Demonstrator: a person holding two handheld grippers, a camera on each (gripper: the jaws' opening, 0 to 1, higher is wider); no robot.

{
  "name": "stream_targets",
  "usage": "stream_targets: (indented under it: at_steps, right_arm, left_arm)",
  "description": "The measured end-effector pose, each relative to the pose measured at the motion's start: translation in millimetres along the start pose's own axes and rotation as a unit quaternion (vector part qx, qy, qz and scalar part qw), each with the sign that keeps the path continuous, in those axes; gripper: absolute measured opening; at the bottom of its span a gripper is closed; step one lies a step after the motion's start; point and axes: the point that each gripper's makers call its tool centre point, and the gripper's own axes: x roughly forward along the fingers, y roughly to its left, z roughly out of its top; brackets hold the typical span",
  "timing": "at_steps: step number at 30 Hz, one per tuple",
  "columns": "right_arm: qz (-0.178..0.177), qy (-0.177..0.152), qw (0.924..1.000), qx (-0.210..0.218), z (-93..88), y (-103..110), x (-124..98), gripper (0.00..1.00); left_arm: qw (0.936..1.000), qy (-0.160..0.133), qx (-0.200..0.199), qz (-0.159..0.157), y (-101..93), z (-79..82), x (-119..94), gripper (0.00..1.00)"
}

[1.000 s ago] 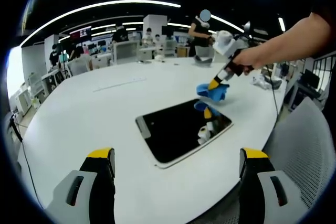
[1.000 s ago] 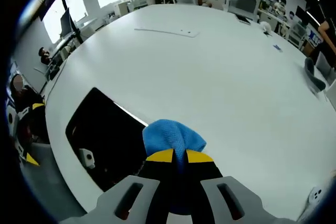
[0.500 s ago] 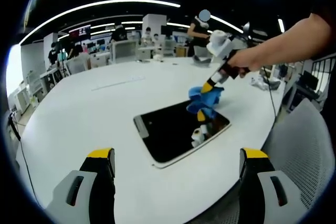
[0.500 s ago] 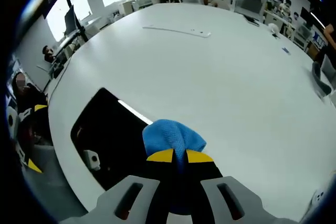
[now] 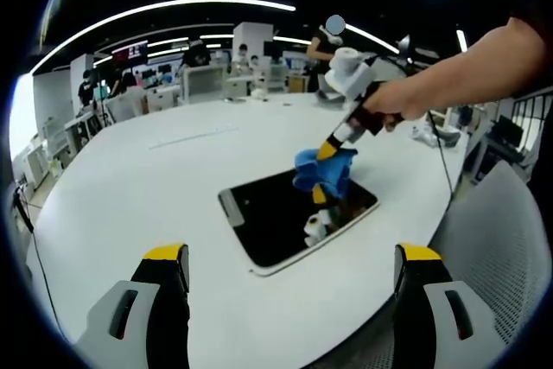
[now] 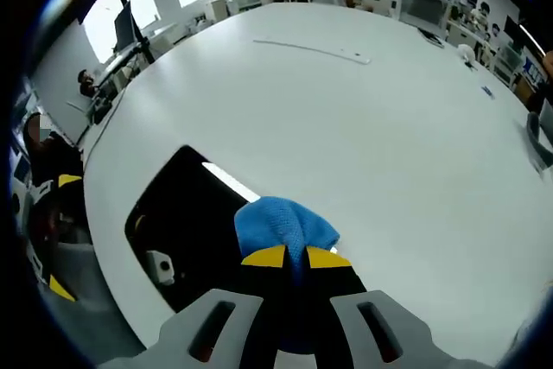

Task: Wipe the mirror surface with the cleaning cloth until all visible marks leave the cleaned area.

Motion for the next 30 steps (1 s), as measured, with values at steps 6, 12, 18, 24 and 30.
stream_targets:
  at_steps: [6,12,18,24,30]
  right_arm:
    - [0.005,0.003,1.0,-0.002,1.0,7,7,0.02]
    - [0.011,0.006,0.9999,-0.006,1.3,15,13,0.02]
    - [0.017,0.007,0.9998,-0.008,2.8,25,19,0.02]
    - [0.022,0.007,0.9997,-0.013,8.2,32,21,0.02]
    - [0.025,0.007,0.9995,-0.017,12.8,39,26,0.02]
  left_arm:
    - [1.0,0.001,0.0,0.001,0.7,-0.7,0,0.99]
    - [1.0,0.002,0.001,0.003,2.2,-2.5,1,0.99]
    - [1.0,0.002,0.0,0.005,3.9,-3.8,3,0.99]
    - [1.0,0.001,-0.001,0.004,3.9,-3.5,3,0.99]
    - [1.0,0.0,-0.001,0.004,3.8,-3.4,3,0.99]
